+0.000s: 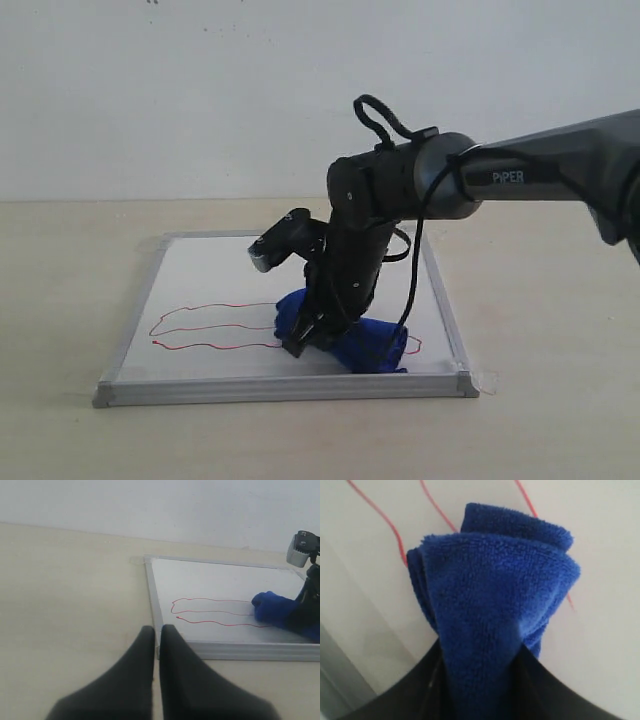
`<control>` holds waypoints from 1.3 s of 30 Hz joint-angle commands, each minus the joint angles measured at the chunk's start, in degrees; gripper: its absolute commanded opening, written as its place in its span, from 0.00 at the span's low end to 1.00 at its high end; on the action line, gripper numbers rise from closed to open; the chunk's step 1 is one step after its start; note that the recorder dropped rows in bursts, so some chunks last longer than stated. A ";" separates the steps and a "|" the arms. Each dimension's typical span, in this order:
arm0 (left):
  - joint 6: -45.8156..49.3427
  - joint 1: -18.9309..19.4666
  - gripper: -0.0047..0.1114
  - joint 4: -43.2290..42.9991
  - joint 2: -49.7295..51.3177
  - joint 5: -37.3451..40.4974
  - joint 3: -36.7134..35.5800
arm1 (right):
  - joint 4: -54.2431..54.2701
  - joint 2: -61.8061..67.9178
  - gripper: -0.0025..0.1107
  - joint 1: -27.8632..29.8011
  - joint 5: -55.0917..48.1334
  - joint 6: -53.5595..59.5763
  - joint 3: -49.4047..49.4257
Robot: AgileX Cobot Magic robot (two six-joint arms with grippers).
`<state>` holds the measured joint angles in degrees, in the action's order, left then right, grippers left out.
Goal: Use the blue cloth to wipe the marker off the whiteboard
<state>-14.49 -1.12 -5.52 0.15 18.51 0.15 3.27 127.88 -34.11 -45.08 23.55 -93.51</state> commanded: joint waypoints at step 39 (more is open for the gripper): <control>-0.57 -0.12 0.07 -0.02 -0.15 -0.51 -0.15 | -7.93 -1.00 0.02 1.65 0.12 -9.21 5.35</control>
<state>-14.49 -1.12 -5.52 0.15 18.51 0.15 4.87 126.64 -33.89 -45.97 20.76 -91.72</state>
